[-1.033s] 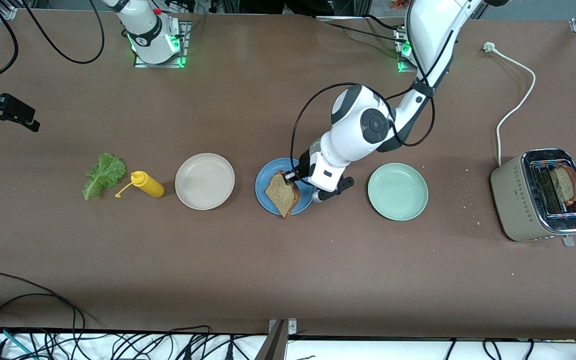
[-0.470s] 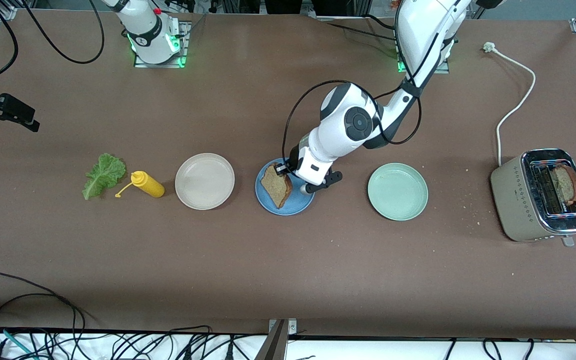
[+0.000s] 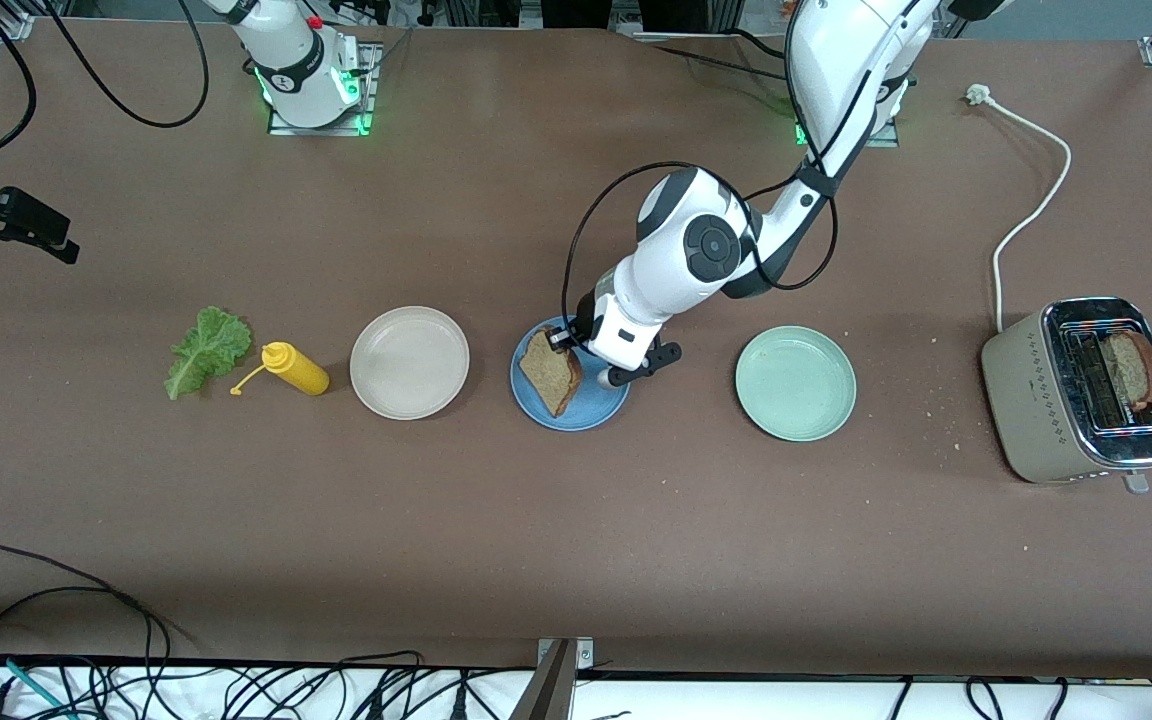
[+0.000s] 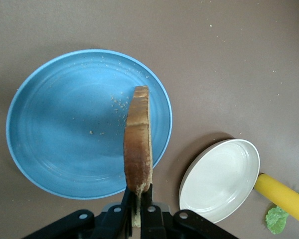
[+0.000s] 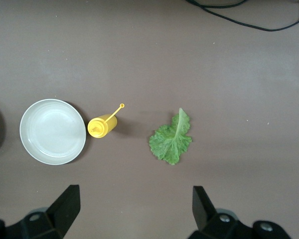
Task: Make sandwich in blue plate with both arms
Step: 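Lower the bread onto the blue plate and open the left gripper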
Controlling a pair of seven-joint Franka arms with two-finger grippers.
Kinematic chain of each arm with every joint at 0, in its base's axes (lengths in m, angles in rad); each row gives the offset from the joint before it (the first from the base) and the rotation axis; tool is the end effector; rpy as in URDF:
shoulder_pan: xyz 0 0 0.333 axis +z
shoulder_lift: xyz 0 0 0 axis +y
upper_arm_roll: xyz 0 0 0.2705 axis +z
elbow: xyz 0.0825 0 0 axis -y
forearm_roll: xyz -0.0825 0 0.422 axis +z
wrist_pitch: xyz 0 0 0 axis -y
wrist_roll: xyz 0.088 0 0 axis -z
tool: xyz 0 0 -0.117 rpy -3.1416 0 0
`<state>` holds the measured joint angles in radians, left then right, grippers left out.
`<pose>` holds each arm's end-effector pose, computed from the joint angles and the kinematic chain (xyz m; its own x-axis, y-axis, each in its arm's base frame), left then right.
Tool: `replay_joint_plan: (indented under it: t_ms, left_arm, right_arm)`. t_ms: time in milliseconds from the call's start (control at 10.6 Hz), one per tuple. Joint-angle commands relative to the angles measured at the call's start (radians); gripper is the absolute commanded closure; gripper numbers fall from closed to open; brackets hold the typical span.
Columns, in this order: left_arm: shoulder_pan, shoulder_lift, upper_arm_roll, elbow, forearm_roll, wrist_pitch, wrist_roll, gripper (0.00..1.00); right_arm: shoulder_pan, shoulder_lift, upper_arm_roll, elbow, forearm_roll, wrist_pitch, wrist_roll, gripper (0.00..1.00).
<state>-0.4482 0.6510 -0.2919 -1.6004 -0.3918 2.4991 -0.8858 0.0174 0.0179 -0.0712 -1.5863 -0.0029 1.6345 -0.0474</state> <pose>0.5508 -0.4732 0.2216 0.8686 0.4258 -0.2532 0.4951 -0.7637 0.4143 0.6025 -0.0325 0.5561 0.9995 -0.0061 0.0301 -0.0063 -1.0000 0.0056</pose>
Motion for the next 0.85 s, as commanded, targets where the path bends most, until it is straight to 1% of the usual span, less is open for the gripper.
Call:
replay_joint_plan:
  t_ms: [0,657,751]
  left_arm:
    - [-0.02,0.018,0.011,0.011,-0.03,0.024,0.005,1.0]
    - [-0.01,0.039,0.011,0.002,-0.026,0.004,0.01,1.0]
    - [-0.009,0.044,0.013,0.0,-0.019,-0.017,0.011,0.98]
  right_arm:
    - [-0.002,0.002,0.001,0.014,0.011,-0.012,0.007,0.0]
    - [-0.002,0.0,0.001,0.014,0.011,-0.013,0.004,0.0]
    - [-0.001,0.0,0.002,0.017,0.009,-0.01,0.003,0.0]
